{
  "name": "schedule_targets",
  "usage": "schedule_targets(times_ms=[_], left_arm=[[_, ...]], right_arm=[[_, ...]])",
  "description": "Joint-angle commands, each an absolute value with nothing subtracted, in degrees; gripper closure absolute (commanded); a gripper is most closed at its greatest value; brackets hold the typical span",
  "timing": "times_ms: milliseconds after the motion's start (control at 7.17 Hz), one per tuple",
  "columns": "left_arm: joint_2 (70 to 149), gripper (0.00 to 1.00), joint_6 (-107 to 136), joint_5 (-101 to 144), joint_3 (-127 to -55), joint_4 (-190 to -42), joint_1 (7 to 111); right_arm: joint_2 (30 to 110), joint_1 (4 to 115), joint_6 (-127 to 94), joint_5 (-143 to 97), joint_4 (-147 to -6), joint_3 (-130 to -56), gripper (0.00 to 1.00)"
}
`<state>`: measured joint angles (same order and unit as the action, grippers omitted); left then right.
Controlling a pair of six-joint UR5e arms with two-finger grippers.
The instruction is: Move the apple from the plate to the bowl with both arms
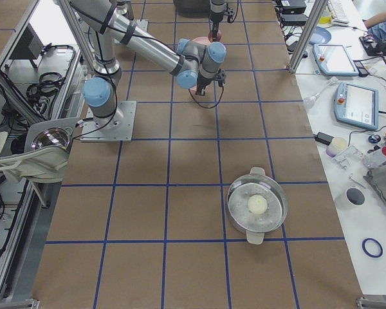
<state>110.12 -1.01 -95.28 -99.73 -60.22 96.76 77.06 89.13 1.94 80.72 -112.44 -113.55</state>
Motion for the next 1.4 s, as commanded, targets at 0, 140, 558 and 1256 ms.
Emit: schedule_targets(times_ms=[0,140,558,1256], left_arm=[[108.6,0.81,-1.5,-94.9,-99.2,-61.9,95.8],[108.1,0.87,-2.4,-95.2,-98.7,-61.6,95.8],[108.4,0.95,1.9,-94.8,-96.9,-61.8,99.7],[106.4,1.0,17.8,-93.3,-96.9,-61.4,109.6]], right_arm=[[76.7,91.7,-2.3,80.7,-112.3,-113.7,1.0],[75.9,91.7,-2.3,80.6,-112.3,-113.8,1.0],[75.5,91.6,-1.4,80.9,-112.8,-114.2,0.59],[80.9,90.2,-3.5,87.9,-103.2,-102.8,0.0]])
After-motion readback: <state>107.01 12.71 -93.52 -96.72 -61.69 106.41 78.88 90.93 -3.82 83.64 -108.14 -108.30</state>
